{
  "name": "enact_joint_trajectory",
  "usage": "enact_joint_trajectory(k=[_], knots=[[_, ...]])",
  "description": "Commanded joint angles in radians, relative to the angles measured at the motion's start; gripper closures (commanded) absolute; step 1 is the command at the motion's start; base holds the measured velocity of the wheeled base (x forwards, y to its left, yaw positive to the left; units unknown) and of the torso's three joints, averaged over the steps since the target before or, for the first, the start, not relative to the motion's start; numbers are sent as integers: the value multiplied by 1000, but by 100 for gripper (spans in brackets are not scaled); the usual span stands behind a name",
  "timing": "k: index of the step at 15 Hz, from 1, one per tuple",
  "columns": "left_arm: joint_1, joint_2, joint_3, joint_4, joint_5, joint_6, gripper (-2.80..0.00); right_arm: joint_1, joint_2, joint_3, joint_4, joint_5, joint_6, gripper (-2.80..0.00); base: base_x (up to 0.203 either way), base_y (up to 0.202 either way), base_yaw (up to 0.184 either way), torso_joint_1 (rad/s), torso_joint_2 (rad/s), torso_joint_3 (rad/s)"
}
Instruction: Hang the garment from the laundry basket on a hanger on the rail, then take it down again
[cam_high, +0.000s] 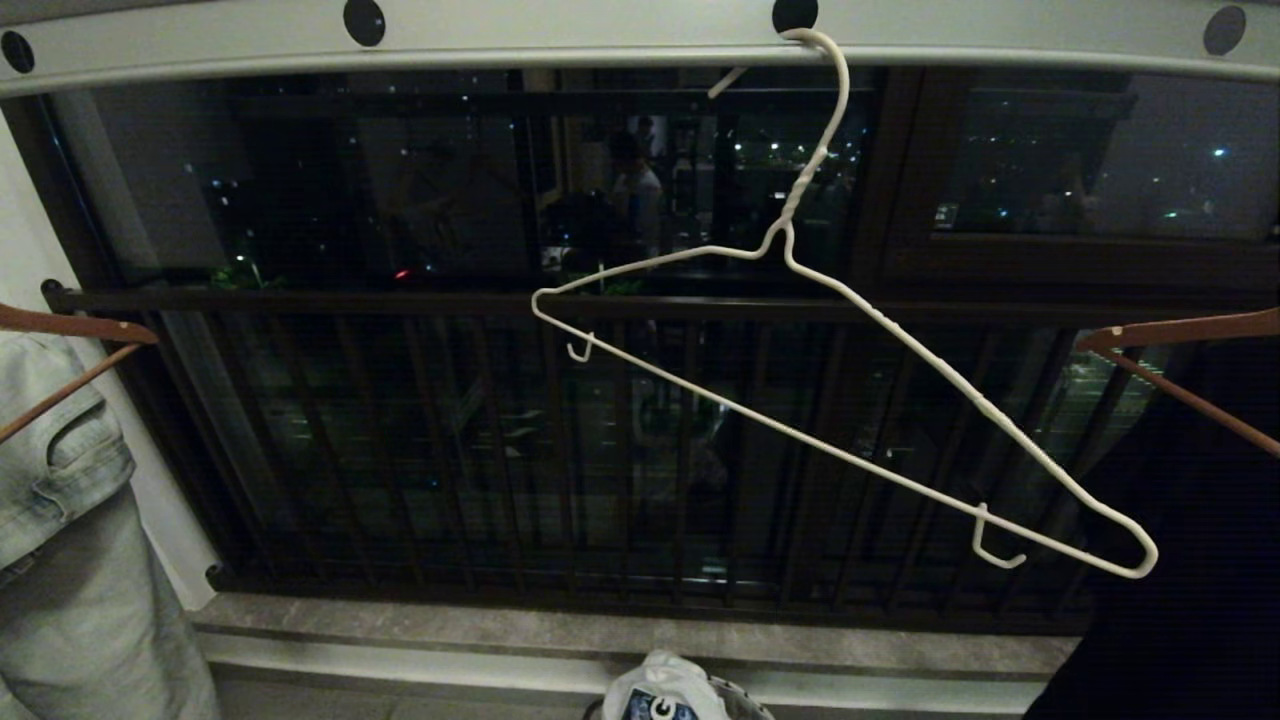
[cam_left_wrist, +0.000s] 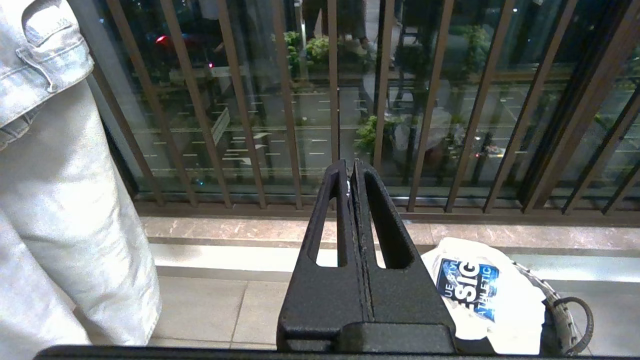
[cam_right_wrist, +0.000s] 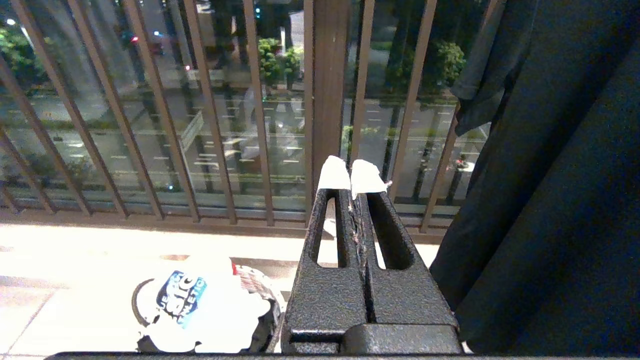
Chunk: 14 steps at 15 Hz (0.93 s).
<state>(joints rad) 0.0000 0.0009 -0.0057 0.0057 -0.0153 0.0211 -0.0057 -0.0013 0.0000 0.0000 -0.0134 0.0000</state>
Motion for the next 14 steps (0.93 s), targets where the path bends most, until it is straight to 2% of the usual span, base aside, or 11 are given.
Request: enact_joint_trajectory(k=[1,14], knots=[[0,-1,0,0,0,0,0,0,1,0,0,0,0,0,0,0,0,0,0,0],[0,-1,0,0,0,0,0,0,1,0,0,0,0,0,0,0,0,0,0,0]])
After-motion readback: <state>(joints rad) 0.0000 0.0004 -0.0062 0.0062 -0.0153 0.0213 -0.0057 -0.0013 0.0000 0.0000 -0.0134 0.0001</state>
